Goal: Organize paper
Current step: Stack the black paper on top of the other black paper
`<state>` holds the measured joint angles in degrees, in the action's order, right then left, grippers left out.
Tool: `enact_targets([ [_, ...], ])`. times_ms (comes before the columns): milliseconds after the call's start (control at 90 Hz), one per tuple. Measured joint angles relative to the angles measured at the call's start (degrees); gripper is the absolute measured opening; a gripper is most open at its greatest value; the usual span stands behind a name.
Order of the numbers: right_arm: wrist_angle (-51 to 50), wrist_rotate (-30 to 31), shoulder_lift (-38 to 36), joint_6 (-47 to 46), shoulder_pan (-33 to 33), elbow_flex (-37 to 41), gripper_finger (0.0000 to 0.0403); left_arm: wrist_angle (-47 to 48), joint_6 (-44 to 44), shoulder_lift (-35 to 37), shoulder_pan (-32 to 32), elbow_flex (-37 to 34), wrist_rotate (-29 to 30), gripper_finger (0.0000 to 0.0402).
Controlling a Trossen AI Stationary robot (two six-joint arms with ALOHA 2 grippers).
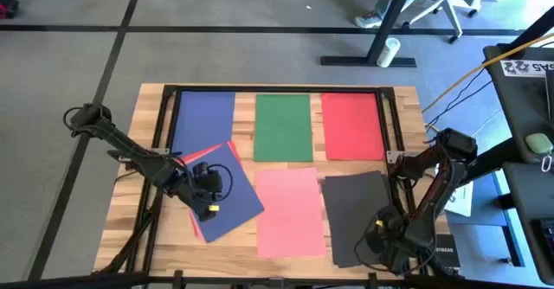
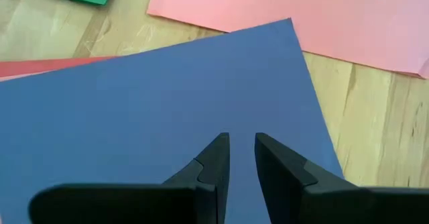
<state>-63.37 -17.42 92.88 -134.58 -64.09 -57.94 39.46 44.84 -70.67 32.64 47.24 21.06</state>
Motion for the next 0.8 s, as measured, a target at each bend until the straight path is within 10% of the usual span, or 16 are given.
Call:
enact_targets([
  [278, 3.9, -0.7, 0.0, -0.5, 0.0, 1.6, 0.001, 0.0, 0.2, 0.0, 0.0, 0.0, 0.0, 0.0056],
  [800, 4.2, 0.1, -0.1, -1.4, 0.2, 1.4, 0.0148, 0.0, 0.2, 0.0, 0.0, 0.0, 0.0, 0.0056],
])
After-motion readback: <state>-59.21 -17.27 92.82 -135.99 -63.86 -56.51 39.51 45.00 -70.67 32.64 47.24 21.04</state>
